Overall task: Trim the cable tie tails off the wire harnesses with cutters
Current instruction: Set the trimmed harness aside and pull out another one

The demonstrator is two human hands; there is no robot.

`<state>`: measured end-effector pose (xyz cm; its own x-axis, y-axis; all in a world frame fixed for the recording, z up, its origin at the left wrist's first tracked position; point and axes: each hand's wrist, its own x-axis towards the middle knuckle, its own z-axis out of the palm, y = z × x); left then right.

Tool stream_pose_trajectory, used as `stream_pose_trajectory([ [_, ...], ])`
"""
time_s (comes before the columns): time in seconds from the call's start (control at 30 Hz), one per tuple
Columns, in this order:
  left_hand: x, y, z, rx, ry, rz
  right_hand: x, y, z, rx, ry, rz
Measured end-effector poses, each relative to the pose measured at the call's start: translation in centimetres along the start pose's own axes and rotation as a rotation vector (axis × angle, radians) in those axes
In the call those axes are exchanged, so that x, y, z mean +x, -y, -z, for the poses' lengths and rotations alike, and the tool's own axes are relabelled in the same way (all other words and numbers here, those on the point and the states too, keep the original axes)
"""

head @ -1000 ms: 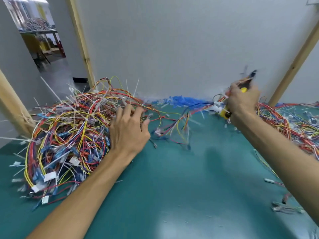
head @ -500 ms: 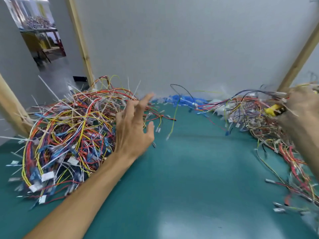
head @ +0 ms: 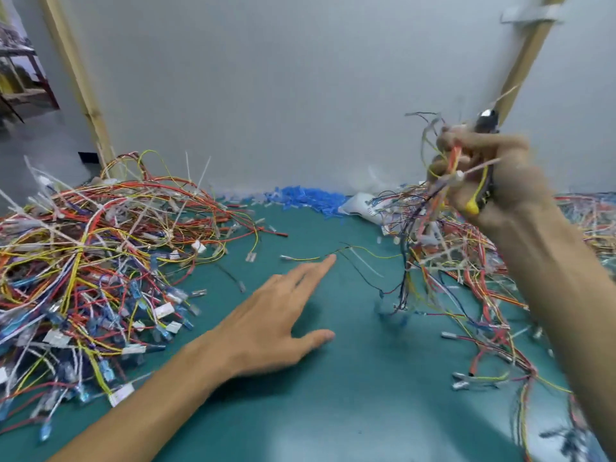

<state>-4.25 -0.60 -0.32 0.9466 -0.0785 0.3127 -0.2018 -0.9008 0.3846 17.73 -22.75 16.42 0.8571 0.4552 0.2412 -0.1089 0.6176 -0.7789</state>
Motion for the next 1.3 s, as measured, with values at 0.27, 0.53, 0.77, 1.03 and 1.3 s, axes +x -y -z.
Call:
stream_pose_trajectory([
  [0.27, 0.7, -3.5, 0.3, -0.73, -0.042, 0.152, -0.7, -4.0, -2.0, -0.056, -0.014, -0.068],
  [0.53, 0.9, -0.9, 3.8, -1.251, -0.35, 0.252, -1.9, -5.3, 0.8, -0.871, 0.034, -0.101],
  [0.77, 0.3, 0.1, 6.2, -1.65, -0.358, 0.207, -4.6, -6.8, -2.4, -0.981, 0.401, 0.214],
  [1.03, -0.4, -0.1, 6.8, -1.831, -0.33, 0.014, -7.1, -11.7, -7.8, -1.312, 0.611, 0.236],
  [1.3, 0.1, -1.1, 4.6, -1.823, -0.176, 0.137, -7.8, -11.7, -10.3, -0.742, 0.584, -0.139],
])
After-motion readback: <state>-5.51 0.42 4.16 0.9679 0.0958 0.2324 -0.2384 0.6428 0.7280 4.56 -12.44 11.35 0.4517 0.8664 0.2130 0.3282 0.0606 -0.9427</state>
